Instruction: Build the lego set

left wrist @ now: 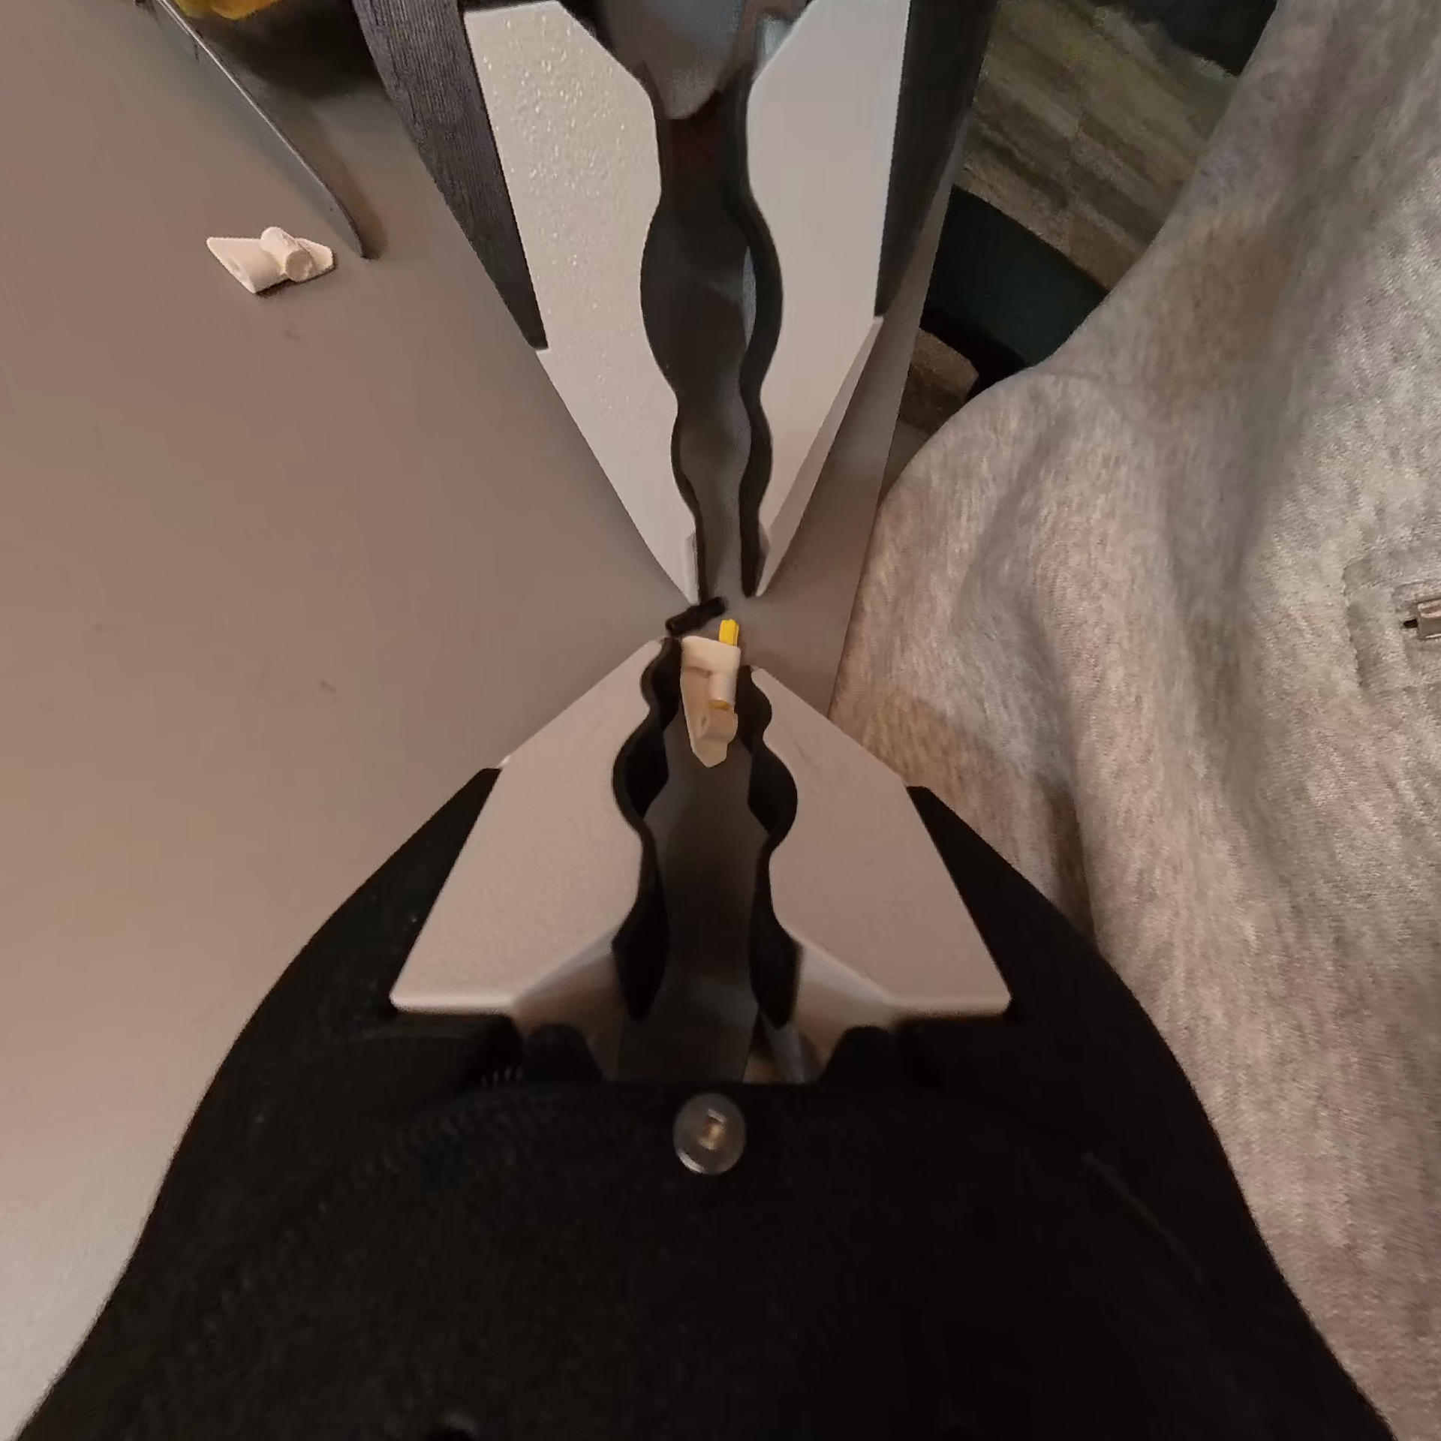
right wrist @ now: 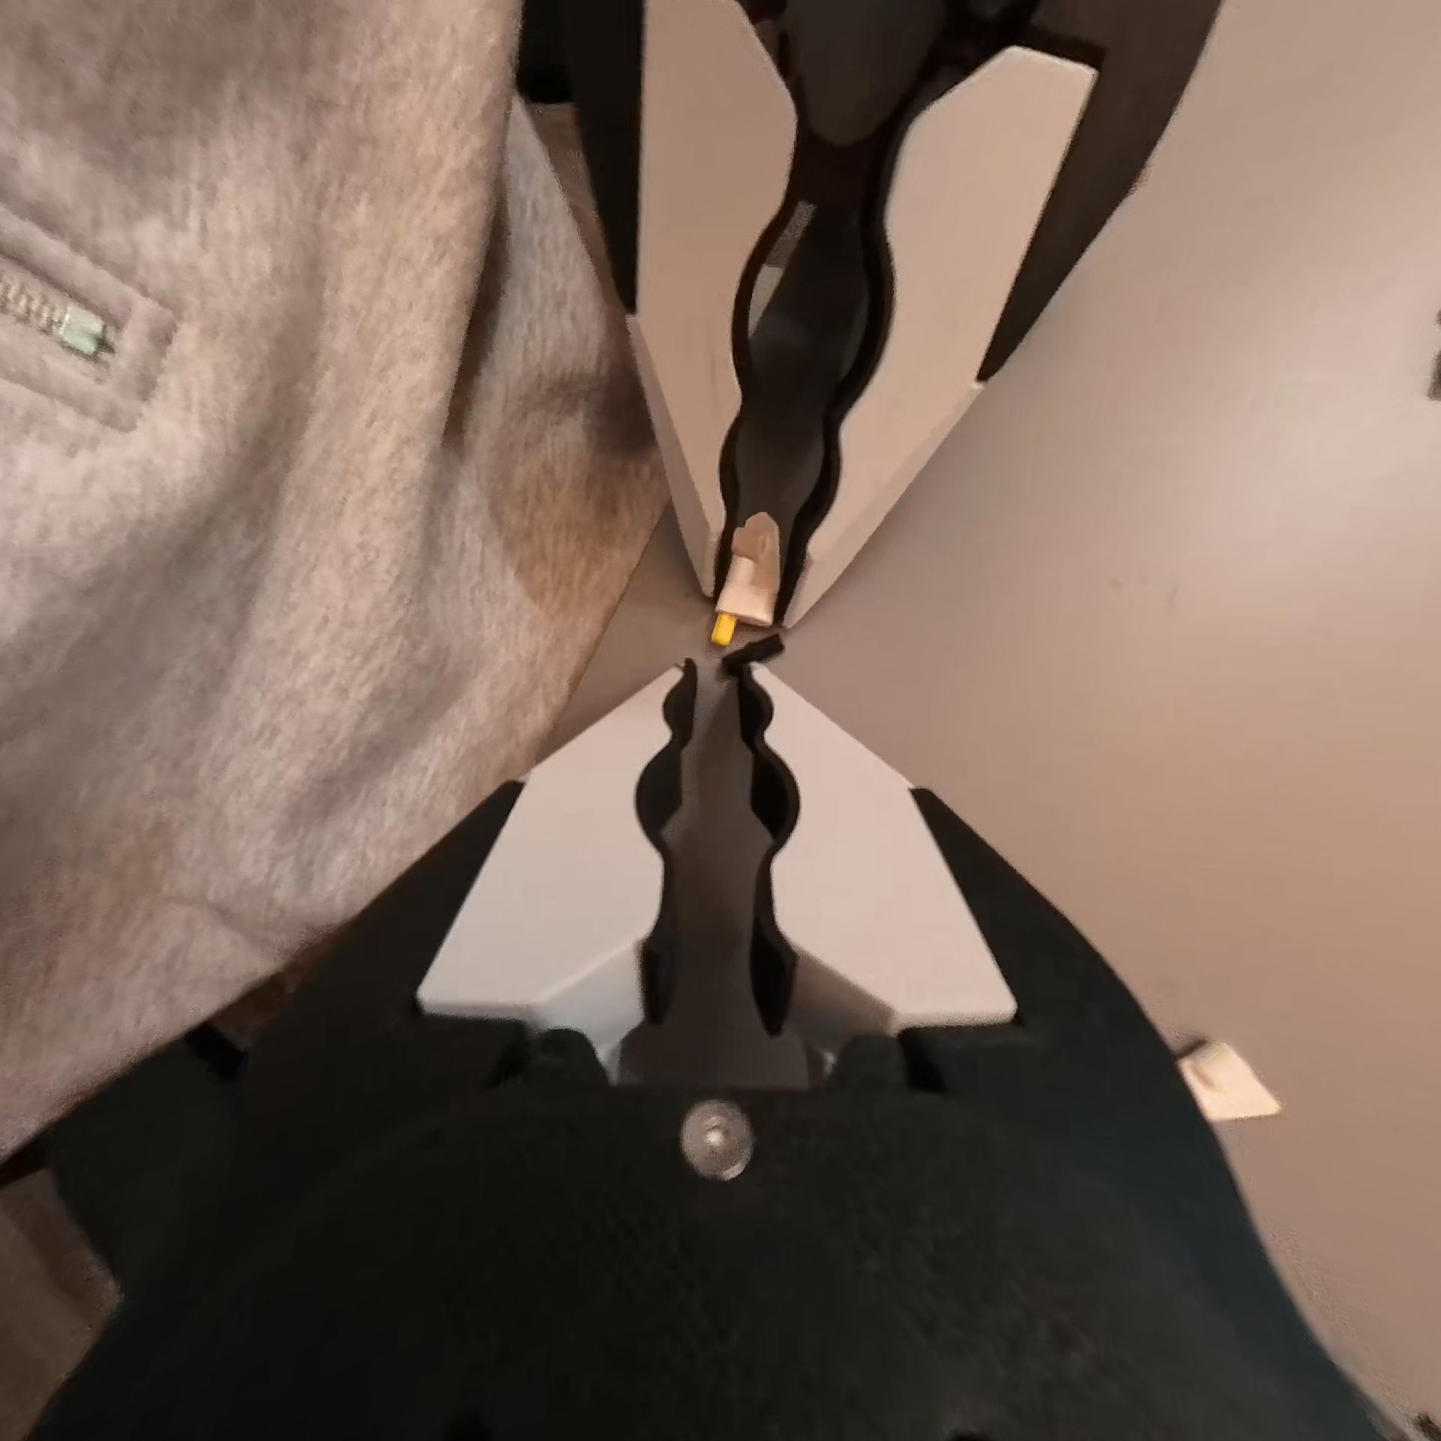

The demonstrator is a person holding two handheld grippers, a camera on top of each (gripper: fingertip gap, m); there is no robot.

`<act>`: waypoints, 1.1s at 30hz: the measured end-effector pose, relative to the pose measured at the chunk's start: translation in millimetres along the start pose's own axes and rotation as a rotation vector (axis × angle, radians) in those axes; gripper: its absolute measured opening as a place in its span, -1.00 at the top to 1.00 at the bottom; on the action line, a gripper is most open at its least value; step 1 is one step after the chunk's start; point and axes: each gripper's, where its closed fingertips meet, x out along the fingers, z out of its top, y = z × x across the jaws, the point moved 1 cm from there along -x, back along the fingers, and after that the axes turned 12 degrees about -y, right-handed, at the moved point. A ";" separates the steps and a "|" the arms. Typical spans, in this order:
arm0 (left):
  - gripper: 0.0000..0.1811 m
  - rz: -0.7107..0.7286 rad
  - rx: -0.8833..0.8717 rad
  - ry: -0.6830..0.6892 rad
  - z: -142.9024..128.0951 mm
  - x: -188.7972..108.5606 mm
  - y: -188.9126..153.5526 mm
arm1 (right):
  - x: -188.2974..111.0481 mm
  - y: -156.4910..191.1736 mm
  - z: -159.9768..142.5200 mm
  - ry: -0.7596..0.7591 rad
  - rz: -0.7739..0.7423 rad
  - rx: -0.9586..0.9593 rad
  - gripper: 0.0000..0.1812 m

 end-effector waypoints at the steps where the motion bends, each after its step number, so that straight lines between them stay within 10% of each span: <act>1: 0.86 0.000 0.000 0.000 0.1 0.1 0.0 | 0.8 -1.1 0.6 -0.008 -0.014 0.028 0.93; 33: 0.86 0.004 0.007 -0.018 0.8 -0.6 0.6 | -2.8 -12.0 0.7 0.014 -0.251 0.074 0.98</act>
